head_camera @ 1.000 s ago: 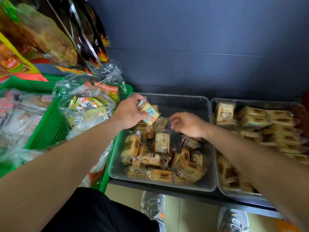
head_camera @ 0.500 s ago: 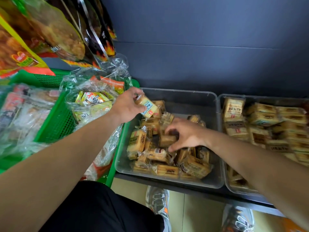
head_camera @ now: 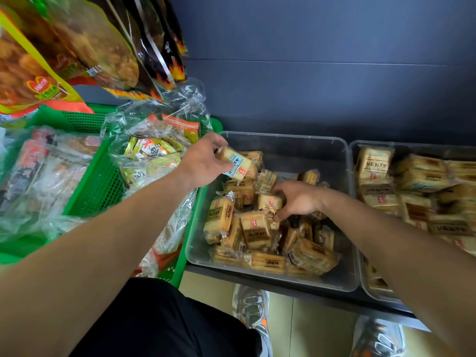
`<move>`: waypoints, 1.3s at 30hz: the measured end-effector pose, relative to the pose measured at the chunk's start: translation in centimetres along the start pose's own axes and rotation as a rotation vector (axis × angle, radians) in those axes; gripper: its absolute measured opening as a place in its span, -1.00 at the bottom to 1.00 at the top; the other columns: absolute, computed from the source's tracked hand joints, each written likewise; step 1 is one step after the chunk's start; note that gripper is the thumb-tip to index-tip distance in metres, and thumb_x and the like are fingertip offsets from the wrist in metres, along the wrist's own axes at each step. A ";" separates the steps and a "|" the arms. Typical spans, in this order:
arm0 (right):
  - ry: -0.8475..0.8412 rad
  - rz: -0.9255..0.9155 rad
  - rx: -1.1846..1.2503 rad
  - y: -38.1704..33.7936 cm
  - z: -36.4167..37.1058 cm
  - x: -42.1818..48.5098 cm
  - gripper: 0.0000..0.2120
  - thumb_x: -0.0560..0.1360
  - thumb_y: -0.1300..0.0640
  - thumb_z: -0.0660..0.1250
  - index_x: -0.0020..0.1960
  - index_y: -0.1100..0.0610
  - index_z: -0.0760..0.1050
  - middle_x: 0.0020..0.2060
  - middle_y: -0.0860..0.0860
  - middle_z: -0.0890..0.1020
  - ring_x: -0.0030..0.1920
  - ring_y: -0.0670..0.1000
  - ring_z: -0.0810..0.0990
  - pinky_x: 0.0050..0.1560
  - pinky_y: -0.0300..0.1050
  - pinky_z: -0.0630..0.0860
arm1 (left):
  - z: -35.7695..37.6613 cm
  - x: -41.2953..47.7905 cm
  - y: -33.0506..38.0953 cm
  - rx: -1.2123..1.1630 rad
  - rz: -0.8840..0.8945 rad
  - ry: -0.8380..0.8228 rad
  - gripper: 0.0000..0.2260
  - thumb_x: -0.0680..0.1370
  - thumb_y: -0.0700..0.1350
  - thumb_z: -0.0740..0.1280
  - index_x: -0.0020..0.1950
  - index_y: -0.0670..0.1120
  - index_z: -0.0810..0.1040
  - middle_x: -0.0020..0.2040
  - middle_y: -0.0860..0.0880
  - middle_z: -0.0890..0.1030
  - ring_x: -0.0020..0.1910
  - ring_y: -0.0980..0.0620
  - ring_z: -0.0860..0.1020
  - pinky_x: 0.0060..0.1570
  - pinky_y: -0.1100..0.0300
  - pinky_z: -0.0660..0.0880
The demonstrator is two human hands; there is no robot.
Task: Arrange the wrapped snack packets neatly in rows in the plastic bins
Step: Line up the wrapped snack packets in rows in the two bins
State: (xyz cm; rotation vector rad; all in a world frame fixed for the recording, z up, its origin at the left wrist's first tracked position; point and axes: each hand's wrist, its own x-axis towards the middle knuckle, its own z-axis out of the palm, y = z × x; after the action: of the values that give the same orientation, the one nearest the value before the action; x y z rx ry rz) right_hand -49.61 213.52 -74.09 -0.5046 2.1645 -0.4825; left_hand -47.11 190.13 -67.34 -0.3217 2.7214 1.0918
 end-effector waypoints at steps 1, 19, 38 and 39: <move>0.037 -0.030 0.012 -0.1 -0.1 -0.1 -0.49 0.42 0.05 0.57 0.33 0.05 0.52 0.16 -0.06 0.62 0.19 0.03 0.58 0.20 -0.03 0.53 | 0.0 0.1 0.0 0.000 0.003 0.003 -0.60 0.51 -0.14 0.51 0.27 0.00 0.44 0.23 0.00 0.52 0.13 0.01 0.53 -0.17 0.38 0.42; 0.207 0.203 -0.016 1.9 -1.0 0.3 -0.48 0.45 -0.04 0.53 0.34 0.05 0.47 0.16 0.00 0.58 0.11 0.04 0.52 0.12 -0.04 0.46 | 0.1 0.0 -0.3 -0.059 0.039 -0.007 -0.58 0.51 -0.18 0.51 0.31 -0.03 0.47 0.17 -0.01 0.55 0.12 0.05 0.52 -0.13 0.43 0.43; 0.406 -0.143 0.420 2.0 -4.5 -3.3 -0.54 0.57 0.18 0.41 0.44 0.02 0.44 0.21 -0.06 0.61 0.15 -0.09 0.63 0.25 -0.17 0.52 | 1.2 -0.5 2.4 -0.158 0.055 -0.111 -0.56 0.43 -0.14 0.58 0.25 -0.04 0.52 0.16 0.00 0.60 0.14 0.07 0.58 -0.04 0.32 0.50; 0.378 -0.162 0.425 1.7 -5.2 -4.5 -0.52 0.56 0.13 0.43 0.45 0.02 0.42 0.21 -0.07 0.61 0.13 -0.11 0.64 0.20 -0.23 0.53 | 1.7 -0.6 3.4 -0.201 0.070 -0.147 -0.56 0.43 -0.15 0.58 0.24 -0.04 0.53 0.16 -0.02 0.61 0.11 0.05 0.62 -0.02 0.25 0.56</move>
State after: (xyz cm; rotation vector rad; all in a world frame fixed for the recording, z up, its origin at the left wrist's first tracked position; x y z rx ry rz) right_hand -51.55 218.07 -69.02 -0.3713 2.2882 -1.1759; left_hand -47.28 193.81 -66.10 -0.1684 2.5177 1.3551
